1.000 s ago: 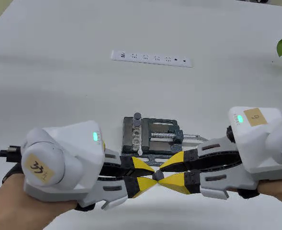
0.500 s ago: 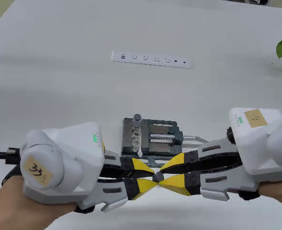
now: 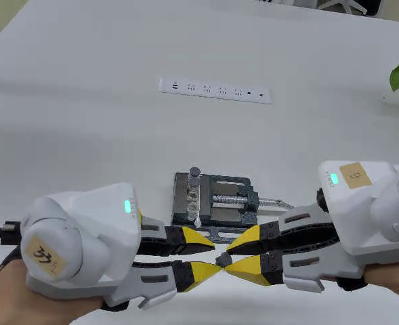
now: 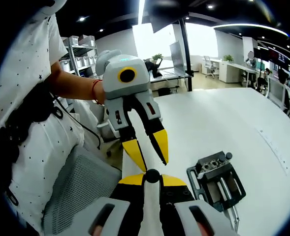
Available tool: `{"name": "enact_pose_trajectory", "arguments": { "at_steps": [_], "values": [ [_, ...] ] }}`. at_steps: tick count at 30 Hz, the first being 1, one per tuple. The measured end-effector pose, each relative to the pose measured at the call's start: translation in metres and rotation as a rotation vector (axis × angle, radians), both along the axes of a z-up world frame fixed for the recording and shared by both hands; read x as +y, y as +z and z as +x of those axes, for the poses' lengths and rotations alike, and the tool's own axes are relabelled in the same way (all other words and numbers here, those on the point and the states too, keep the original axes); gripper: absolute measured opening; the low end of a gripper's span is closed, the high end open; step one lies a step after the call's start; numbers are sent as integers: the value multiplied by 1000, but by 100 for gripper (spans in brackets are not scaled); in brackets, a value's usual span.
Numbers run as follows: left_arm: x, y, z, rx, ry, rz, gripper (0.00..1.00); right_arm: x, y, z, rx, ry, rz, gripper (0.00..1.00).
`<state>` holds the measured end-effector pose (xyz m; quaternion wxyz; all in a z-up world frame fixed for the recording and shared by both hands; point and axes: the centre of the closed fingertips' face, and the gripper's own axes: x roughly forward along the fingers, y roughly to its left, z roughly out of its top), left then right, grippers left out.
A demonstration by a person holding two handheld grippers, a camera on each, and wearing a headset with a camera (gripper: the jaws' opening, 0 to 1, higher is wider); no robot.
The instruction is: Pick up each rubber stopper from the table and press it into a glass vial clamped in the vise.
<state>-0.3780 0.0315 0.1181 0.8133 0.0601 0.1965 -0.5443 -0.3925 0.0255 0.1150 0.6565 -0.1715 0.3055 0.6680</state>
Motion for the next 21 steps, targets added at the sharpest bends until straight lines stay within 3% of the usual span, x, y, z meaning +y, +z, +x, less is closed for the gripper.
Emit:
{"name": "enact_pose_trajectory", "arguments": {
  "at_steps": [10,21],
  "values": [
    [29,-5,10,-7,94,14,25,-3,7,20,-35,-20,-27,5],
    [60,-10,21,-22,208,-10,40,6,8,62,-102,-11,-99,5]
  ]
}}
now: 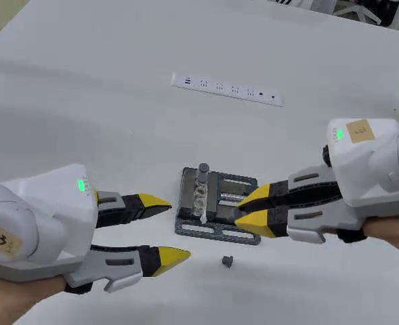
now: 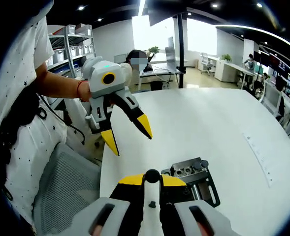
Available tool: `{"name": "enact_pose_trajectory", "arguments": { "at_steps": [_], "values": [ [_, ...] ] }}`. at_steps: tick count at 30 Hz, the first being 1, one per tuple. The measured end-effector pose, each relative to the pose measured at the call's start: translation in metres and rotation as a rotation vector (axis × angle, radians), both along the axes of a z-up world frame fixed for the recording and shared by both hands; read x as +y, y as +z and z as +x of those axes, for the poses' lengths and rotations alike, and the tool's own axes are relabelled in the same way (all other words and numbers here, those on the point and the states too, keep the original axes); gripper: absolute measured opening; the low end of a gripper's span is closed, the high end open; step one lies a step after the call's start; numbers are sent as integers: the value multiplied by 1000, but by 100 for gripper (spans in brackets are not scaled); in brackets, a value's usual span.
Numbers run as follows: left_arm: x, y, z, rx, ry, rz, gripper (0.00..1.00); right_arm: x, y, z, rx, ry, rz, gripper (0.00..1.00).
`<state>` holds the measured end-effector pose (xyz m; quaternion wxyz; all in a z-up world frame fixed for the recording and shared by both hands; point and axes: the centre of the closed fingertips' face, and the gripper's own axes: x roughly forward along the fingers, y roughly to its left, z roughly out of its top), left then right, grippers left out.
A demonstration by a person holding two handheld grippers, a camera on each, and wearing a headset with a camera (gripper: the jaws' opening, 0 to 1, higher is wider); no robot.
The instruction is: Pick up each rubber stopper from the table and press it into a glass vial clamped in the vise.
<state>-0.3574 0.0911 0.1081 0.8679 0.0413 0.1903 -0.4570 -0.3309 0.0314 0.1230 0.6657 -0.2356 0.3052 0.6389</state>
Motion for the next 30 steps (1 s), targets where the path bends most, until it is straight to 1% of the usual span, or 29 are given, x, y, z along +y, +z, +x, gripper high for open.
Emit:
{"name": "enact_pose_trajectory", "arguments": {
  "at_steps": [2,5,6,8,10,12,14,15,18,20,22,25,27,29,30],
  "values": [
    [5,1,2,-11,18,-8,43,4,1,9,-11,-1,-17,5],
    [11,-1,5,-10,40,-17,48,10,-2,18,-23,9,-49,5],
    [14,-1,6,-19,44,-17,49,12,-3,21,-25,13,-58,5],
    [17,-2,7,-21,55,-26,52,15,-7,28,-28,22,-88,5],
    [21,-3,9,-31,65,-30,55,20,-12,35,-31,35,-116,5],
    [25,-5,9,-25,76,-40,59,24,-15,39,-34,44,-145,5],
    [27,-5,9,-29,79,-44,61,26,-20,43,-36,51,-171,5],
    [28,-5,9,-30,82,-47,62,27,-25,46,-34,55,-194,5],
    [29,-5,9,-34,85,-62,66,31,-31,51,-33,66,-231,5],
    [30,-7,9,-29,86,-69,68,32,-35,55,-34,79,-257,5],
    [30,-8,9,-31,87,-77,70,33,-39,59,-33,90,-283,5],
    [31,-9,9,-28,90,-91,71,36,-43,62,-32,110,-314,5],
    [30,-9,9,-23,90,-101,73,37,-49,63,-29,123,-341,5],
    [29,-9,8,-27,84,-109,76,38,-54,65,-27,133,-357,5],
    [29,-10,8,-27,84,-111,77,39,-58,66,-19,137,-371,5]
  ]
}}
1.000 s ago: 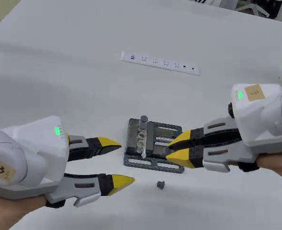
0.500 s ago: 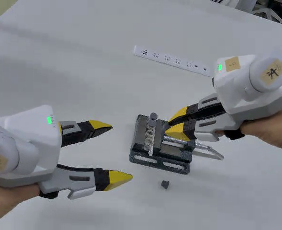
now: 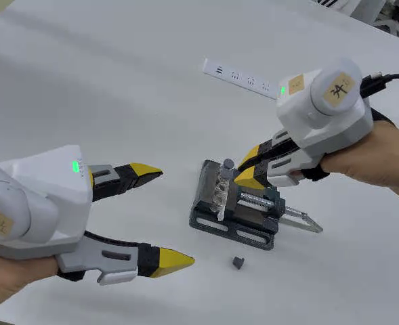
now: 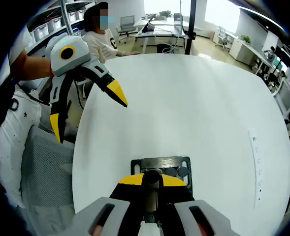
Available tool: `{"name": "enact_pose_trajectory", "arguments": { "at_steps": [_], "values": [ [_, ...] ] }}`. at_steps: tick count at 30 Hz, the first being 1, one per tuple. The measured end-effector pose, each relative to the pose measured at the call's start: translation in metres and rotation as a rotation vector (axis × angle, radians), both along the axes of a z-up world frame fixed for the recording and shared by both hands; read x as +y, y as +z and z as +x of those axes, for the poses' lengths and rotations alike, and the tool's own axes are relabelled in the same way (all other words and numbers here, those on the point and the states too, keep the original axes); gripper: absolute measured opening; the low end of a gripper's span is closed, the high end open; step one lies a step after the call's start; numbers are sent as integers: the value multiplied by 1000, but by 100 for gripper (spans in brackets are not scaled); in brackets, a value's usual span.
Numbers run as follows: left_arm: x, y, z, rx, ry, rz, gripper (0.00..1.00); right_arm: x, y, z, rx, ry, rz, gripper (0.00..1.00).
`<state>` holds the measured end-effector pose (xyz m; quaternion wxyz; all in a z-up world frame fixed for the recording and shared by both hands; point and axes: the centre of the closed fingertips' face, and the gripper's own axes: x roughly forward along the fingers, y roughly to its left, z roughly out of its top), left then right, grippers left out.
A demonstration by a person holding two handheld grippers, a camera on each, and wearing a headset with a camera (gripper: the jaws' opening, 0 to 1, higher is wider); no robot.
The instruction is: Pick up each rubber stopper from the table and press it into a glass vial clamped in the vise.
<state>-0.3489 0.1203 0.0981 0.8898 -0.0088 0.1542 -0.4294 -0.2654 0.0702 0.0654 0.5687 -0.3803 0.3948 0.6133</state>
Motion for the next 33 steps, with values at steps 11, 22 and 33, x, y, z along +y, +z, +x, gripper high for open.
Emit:
{"name": "enact_pose_trajectory", "arguments": {
  "at_steps": [11,22,33],
  "values": [
    [-4,-10,-1,17,-25,-23,85,-2,-22,5,9,24,-88,5],
    [-7,-17,-5,34,-43,-17,87,-1,-36,6,29,26,-121,5],
    [-9,-17,-5,37,-49,-26,86,-2,-36,6,35,22,-126,5]
  ]
}}
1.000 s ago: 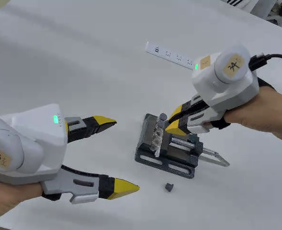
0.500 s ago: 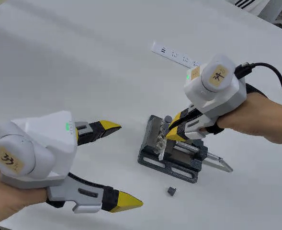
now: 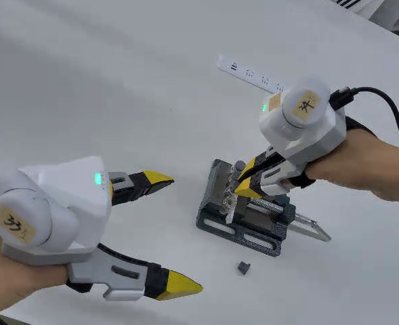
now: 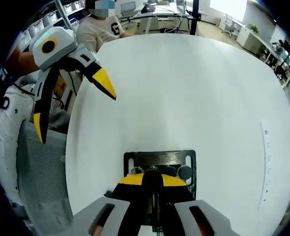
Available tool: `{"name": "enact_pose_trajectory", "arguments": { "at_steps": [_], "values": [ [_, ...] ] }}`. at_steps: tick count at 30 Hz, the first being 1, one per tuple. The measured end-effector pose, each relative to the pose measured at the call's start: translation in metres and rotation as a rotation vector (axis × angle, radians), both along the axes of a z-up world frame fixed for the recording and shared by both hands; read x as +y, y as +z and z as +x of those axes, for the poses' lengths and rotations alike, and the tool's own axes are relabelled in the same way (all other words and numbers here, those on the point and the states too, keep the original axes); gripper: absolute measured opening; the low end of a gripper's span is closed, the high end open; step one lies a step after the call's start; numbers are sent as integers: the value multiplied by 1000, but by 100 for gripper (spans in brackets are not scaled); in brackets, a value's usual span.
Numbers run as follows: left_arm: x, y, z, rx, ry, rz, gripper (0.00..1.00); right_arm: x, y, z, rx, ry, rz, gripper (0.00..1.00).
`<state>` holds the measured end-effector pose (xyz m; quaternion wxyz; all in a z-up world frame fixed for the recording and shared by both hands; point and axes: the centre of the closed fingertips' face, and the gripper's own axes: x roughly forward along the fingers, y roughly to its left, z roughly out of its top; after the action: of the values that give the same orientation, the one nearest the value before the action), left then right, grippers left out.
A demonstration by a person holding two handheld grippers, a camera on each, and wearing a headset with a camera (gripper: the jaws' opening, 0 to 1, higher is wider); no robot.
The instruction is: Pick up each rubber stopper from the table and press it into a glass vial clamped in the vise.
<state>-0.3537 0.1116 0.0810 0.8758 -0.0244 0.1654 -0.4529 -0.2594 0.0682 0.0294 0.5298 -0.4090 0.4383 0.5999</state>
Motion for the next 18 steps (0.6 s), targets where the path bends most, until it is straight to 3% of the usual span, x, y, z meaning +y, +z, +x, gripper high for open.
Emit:
{"name": "enact_pose_trajectory", "arguments": {
  "at_steps": [18],
  "values": [
    [-4,0,-1,7,0,-12,84,0,-1,0,-1,-20,-31,5]
  ]
}}
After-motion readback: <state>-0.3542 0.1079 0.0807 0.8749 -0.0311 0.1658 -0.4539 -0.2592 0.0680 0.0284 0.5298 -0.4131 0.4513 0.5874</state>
